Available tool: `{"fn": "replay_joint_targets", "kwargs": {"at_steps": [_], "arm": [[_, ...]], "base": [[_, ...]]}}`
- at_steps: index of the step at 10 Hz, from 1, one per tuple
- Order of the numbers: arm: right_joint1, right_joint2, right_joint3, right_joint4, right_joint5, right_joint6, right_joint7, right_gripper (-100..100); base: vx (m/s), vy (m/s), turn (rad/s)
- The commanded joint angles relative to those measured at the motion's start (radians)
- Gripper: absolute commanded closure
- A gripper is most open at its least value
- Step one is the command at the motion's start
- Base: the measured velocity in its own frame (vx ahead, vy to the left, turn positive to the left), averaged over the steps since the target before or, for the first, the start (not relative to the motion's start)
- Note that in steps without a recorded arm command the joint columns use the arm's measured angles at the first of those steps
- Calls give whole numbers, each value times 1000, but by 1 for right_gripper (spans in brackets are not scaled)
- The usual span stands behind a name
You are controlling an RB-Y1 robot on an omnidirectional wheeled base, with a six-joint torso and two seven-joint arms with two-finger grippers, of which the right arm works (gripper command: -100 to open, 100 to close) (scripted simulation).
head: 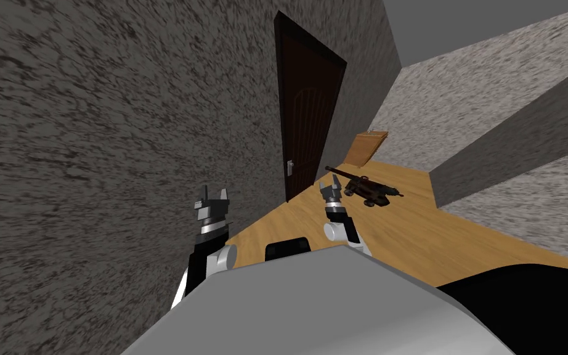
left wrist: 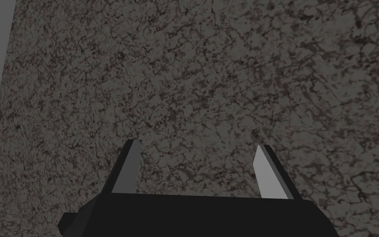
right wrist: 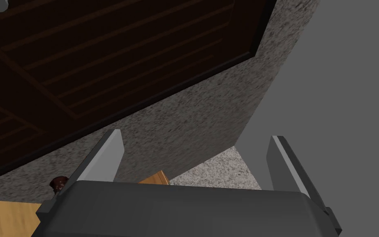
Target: Pull the door open
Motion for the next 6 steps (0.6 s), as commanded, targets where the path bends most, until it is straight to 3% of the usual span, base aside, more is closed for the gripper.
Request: {"fn": "replay_joint_targets", "kwargs": {"at_steps": [1, 6], "arm": [[-14, -7, 0, 28, -20, 1, -34, -100], [-54, -35, -5, 113, -93, 6, -145, -100]], "base": [[72, -94, 193], [73, -100, 192]]}}
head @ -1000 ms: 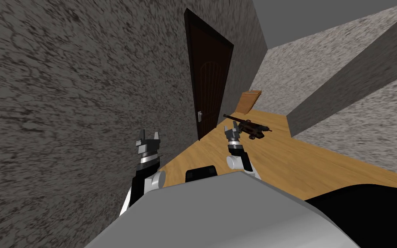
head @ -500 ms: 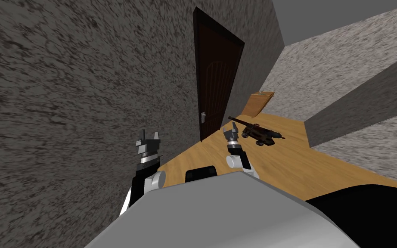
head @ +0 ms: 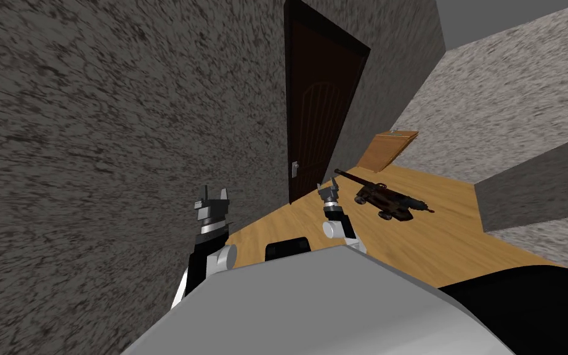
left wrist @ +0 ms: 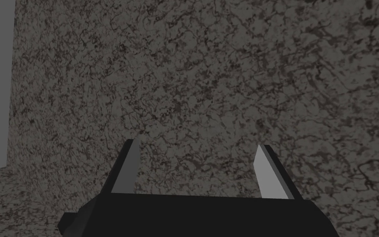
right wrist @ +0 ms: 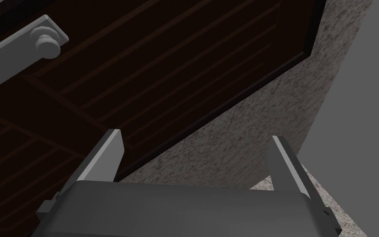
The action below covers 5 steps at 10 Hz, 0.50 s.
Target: Pull the door open
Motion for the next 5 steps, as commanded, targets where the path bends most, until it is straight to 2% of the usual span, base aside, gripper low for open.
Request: {"fn": "replay_joint_targets", "kwargs": {"at_steps": [1, 2, 5], "arm": [[-9, -9, -2, 22, -26, 6, -41, -100], [-18, -15, -3, 40, -42, 7, -65, -100], [-44, -31, -7, 96, -89, 10, -139, -100]], "base": [[37, -113, 233], [66, -96, 265], [68, -114, 191]]}}
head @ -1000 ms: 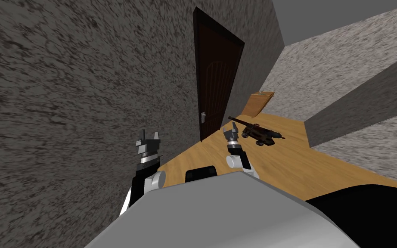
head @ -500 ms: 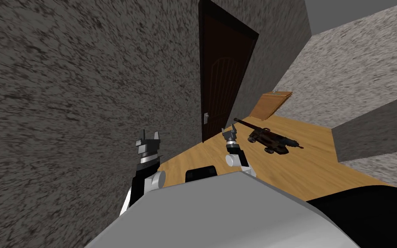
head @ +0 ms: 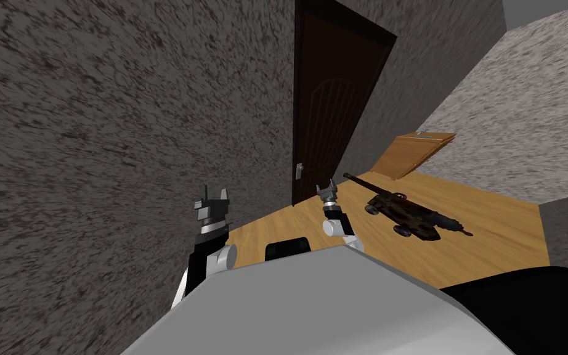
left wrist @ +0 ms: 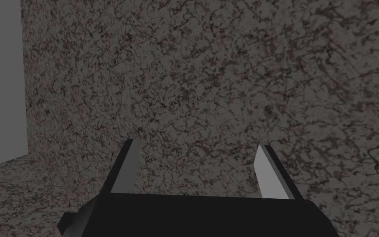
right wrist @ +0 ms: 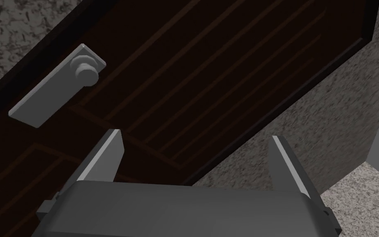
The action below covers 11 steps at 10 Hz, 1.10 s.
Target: Pull the door open
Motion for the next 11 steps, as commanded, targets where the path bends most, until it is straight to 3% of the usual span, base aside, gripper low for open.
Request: {"fn": "replay_joint_targets", "kwargs": {"at_steps": [1, 11], "arm": [[-13, -5, 0, 29, -25, 3, -41, -100], [-103, -51, -13, 216, -186, 15, -288, -100]], "base": [[63, -110, 229], [37, -128, 213]]}}
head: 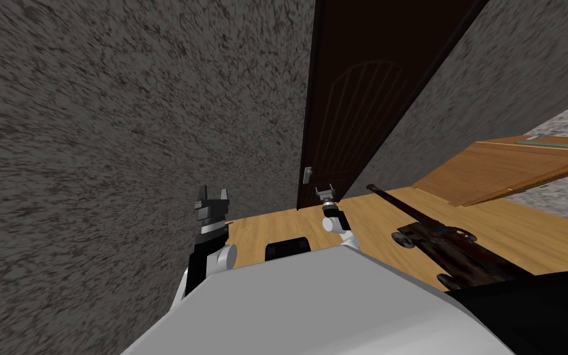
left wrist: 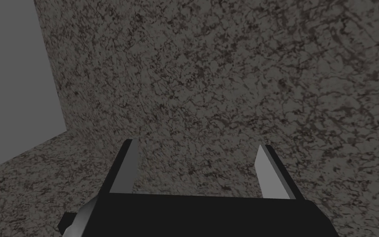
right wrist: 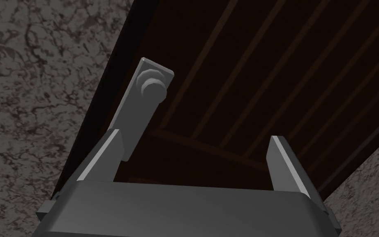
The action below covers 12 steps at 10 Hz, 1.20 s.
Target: Pull the door open
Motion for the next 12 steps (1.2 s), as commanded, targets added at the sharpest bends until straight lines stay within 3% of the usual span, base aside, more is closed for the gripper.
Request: {"fn": "replay_joint_targets", "kwargs": {"at_steps": [1, 12], "arm": [[-17, -5, 0, 36, -24, -2, -41, -100], [-96, -40, -11, 203, -166, 8, -260, -100]], "base": [[32, -114, 162], [16, -112, 187]]}}
